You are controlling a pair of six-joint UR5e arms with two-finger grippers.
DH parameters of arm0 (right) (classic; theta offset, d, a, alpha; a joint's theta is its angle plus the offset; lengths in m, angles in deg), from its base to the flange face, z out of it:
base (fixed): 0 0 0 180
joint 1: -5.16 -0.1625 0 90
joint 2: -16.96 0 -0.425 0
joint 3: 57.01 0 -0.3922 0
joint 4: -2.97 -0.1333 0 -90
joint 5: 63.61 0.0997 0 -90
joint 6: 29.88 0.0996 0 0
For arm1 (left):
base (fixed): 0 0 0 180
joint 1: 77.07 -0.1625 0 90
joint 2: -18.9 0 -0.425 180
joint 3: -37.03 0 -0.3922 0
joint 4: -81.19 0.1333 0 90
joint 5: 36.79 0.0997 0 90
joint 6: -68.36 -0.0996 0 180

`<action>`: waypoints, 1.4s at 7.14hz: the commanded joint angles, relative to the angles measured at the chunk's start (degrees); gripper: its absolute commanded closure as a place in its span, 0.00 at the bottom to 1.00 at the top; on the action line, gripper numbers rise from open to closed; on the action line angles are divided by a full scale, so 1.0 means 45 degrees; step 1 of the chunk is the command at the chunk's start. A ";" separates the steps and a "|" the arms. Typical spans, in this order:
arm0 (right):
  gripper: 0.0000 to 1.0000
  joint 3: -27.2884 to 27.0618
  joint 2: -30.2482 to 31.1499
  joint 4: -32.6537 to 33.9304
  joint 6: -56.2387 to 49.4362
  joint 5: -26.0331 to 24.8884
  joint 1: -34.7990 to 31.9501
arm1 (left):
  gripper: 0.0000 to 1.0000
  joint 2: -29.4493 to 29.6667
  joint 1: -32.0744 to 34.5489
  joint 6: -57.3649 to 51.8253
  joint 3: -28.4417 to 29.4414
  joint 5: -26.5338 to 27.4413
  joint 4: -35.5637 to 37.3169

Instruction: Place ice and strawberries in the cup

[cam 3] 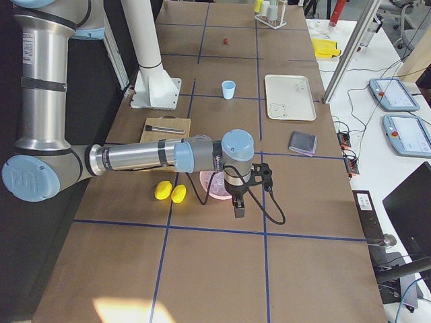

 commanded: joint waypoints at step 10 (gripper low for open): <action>0.12 -0.1028 0.2267 -0.5493 0.5188 -0.1259 0.4845 | 0.00 -0.0117 -0.0012 0.0026 -0.0048 -0.0056 -0.0403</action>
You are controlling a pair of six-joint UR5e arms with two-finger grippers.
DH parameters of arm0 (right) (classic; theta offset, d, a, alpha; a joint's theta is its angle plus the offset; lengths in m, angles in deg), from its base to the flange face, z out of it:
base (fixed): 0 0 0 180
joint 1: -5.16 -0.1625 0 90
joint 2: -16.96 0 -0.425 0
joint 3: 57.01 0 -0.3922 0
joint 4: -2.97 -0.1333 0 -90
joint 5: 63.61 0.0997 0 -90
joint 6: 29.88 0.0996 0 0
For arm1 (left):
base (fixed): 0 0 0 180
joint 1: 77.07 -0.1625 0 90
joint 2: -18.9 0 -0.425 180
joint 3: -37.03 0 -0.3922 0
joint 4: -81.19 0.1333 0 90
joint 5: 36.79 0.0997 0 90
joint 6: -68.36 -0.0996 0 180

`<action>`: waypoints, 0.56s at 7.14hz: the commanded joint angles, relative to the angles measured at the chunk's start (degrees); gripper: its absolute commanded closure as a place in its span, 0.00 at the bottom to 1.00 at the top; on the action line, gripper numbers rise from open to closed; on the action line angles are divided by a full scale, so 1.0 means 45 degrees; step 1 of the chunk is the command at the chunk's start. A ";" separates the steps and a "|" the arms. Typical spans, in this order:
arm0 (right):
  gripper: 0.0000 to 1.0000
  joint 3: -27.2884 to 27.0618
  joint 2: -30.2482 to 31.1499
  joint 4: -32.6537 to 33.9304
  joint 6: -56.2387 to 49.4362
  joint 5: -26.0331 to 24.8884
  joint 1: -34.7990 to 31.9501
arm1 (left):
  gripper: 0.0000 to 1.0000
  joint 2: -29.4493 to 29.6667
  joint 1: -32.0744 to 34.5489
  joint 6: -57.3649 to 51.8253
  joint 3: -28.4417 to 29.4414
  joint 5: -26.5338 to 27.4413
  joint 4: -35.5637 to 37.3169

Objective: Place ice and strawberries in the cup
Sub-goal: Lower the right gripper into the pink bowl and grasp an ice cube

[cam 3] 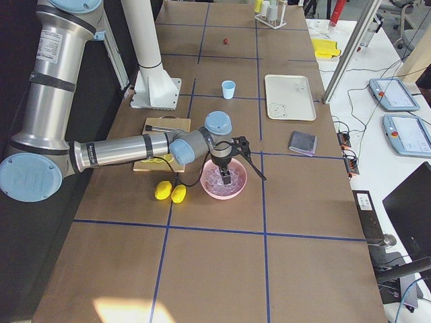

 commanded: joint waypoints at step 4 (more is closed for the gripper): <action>0.18 0.0680 -0.0124 -0.0092 0.0058 -0.0352 0.0640 | 0.00 0.0000 0.0000 0.0000 -0.0008 0.0000 -0.0007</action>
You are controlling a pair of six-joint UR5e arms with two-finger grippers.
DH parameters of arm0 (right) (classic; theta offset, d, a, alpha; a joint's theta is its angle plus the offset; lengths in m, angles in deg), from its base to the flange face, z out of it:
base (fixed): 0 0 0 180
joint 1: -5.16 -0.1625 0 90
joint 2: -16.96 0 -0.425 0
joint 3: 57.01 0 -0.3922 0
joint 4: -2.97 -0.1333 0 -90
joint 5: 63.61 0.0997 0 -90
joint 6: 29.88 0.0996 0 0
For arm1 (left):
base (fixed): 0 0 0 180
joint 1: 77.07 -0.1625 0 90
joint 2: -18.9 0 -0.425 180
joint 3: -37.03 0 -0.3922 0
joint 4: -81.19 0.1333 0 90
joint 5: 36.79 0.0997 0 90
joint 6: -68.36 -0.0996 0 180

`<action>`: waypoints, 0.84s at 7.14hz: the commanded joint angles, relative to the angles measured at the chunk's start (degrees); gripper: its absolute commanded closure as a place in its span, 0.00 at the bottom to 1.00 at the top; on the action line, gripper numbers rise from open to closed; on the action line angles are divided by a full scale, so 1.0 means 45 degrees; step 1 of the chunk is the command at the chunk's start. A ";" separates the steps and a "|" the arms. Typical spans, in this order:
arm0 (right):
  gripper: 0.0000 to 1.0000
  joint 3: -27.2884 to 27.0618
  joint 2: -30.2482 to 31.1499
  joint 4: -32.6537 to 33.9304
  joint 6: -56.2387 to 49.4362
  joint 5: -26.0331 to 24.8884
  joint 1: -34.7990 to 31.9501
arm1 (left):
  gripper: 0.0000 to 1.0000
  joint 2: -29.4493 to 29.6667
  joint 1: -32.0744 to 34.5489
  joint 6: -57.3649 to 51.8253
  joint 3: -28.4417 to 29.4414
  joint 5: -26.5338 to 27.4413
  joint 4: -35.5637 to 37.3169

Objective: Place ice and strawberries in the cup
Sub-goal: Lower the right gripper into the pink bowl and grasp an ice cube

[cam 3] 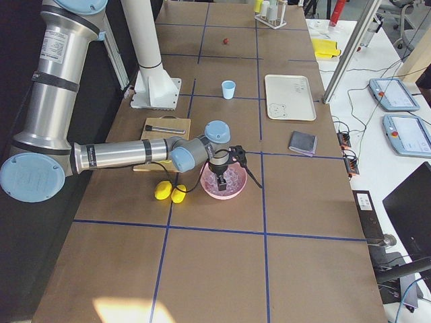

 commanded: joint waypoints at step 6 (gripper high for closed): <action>0.26 0.0149 -0.0350 0.0029 0.0026 -0.0051 0.0338 | 0.00 0.0000 0.0000 0.0000 0.0000 0.0000 -0.0002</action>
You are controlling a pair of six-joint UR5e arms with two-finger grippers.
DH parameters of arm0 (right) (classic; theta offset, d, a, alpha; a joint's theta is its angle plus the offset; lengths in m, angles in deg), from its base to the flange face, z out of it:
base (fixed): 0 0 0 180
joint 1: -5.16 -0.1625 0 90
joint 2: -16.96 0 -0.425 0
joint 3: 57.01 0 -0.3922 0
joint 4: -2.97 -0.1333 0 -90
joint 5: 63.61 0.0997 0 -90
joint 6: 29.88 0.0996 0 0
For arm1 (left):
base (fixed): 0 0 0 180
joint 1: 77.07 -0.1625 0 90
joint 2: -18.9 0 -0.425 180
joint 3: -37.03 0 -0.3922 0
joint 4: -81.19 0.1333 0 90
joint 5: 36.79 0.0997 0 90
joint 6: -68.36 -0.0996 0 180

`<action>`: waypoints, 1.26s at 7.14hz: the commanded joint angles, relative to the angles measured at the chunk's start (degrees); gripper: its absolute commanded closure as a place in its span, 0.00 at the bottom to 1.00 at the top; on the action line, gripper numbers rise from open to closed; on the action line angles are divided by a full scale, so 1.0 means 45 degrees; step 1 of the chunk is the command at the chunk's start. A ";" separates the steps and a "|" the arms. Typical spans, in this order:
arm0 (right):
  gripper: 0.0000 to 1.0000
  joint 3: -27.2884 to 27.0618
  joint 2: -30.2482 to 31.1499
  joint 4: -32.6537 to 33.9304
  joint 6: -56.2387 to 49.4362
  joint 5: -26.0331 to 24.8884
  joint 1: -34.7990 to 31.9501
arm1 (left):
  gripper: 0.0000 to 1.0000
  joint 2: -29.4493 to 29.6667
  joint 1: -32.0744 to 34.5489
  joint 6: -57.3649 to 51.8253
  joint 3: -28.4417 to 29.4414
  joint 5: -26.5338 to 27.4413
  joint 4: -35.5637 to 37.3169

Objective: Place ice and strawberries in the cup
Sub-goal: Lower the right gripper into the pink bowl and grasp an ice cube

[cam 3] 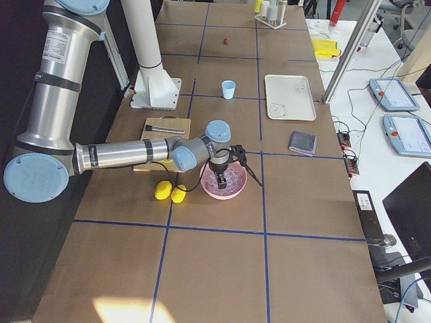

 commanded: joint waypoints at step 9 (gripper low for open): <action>0.90 0.0148 -0.0025 -0.0017 -0.0035 -0.0083 0.0078 | 0.00 0.0000 0.0000 0.0000 -0.0019 0.0000 0.0000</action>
